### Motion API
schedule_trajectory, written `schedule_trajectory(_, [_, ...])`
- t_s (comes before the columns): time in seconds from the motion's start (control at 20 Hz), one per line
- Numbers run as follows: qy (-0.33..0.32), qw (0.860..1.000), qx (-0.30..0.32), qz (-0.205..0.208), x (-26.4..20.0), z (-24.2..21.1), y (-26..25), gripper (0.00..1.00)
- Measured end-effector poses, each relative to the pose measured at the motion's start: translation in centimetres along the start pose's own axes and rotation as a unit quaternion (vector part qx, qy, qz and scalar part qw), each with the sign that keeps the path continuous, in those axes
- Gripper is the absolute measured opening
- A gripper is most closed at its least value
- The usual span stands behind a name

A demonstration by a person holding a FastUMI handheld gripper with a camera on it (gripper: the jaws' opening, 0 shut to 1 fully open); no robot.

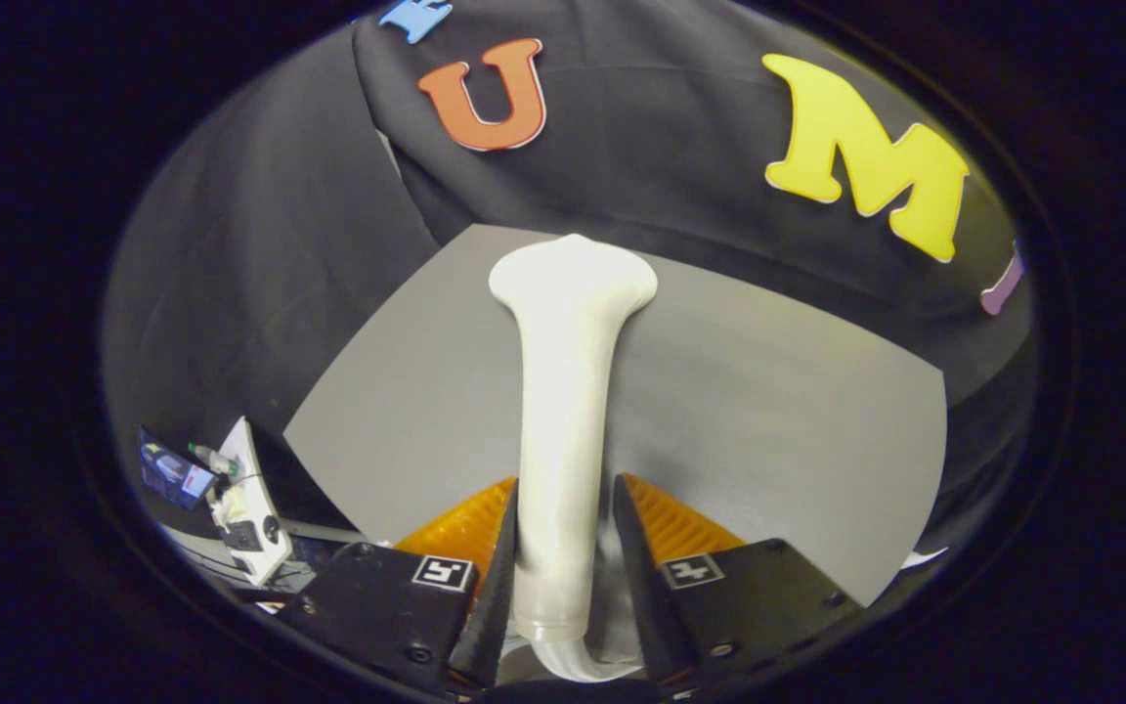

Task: Iron the clothes twice with a garment steamer, once on the left side and once on the right side.

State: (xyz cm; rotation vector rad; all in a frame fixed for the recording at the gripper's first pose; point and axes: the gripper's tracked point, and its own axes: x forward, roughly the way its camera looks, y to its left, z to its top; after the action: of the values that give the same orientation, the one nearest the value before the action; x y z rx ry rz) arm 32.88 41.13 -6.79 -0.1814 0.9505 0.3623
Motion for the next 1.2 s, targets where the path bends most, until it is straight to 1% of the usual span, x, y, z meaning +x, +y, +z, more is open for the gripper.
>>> schedule_trajectory(0.05, [-0.007, 1.000, 0.000, -0.008, 0.0, 0.3, 0.1, 0.52])
schedule_trajectory(0.2, [-0.013, 1.000, 0.007, -0.005, -0.3, 0.4, 0.0, 0.40])
schedule_trajectory(0.3, [-0.017, 1.000, 0.015, 0.003, -0.4, 0.4, 0.0, 0.38])
schedule_trajectory(0.35, [-0.022, 0.999, 0.033, 0.009, -0.5, 0.5, 0.2, 0.38])
schedule_trajectory(0.5, [-0.057, 0.996, 0.057, 0.031, -1.6, 1.2, -0.1, 0.36])
schedule_trajectory(0.65, [-0.085, 0.992, 0.074, 0.057, -3.9, 1.2, -0.4, 0.35])
schedule_trajectory(1.0, [-0.152, 0.980, 0.097, 0.086, -10.0, 0.0, -1.7, 0.35])
schedule_trajectory(1.2, [-0.211, 0.968, 0.113, 0.071, -13.6, -0.7, -3.6, 0.35])
